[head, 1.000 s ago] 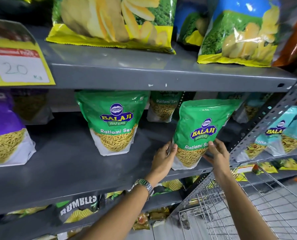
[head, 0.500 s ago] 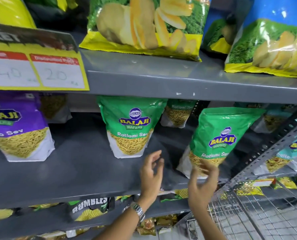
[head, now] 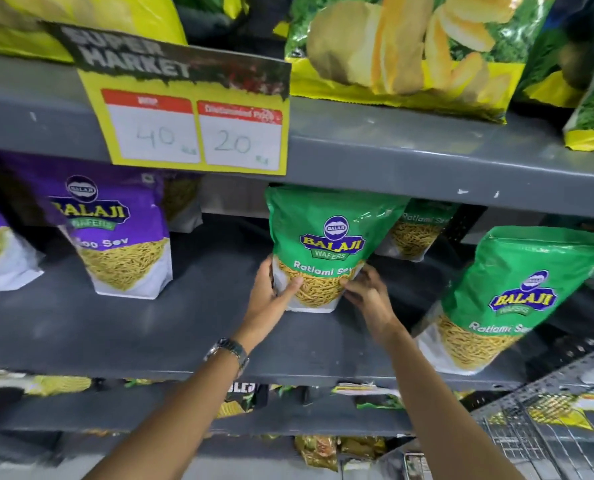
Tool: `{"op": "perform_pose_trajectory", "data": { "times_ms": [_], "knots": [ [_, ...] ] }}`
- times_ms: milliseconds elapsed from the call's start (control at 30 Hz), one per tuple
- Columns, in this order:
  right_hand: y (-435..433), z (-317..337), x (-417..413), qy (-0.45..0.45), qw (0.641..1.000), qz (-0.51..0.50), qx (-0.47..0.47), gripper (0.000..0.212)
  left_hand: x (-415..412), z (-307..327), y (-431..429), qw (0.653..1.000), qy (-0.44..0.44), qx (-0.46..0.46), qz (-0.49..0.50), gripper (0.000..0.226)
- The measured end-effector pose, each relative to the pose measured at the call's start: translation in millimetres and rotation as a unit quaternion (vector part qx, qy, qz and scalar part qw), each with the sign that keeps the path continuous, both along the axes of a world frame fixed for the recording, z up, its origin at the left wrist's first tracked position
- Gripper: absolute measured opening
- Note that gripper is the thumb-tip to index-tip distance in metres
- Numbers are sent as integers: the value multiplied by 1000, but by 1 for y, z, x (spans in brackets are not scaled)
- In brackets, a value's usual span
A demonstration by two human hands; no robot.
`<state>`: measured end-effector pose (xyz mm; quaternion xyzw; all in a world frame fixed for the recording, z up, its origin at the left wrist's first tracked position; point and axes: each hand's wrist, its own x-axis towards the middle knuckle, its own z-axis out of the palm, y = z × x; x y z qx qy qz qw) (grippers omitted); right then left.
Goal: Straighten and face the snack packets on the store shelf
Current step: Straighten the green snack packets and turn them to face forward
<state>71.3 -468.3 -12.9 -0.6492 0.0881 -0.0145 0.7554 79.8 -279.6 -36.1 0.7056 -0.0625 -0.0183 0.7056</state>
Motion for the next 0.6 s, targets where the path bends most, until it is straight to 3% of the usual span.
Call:
{"op": "perform_pose_trajectory", "data": {
  "times_ms": [100, 300, 600],
  "knots": [
    [-2, -2, -13, -10, 1000, 1, -8, 35, -9, 4, -1, 1000, -8, -3, 28, 58],
    [-5, -4, -46, -17, 999, -9, -26, 28, -33, 4, 5, 999, 8, 20, 24, 67],
    [-8, -8, -95, -29, 998, -15, -45, 41, -83, 2, 3, 999, 10, 18, 35, 58]
  ]
}}
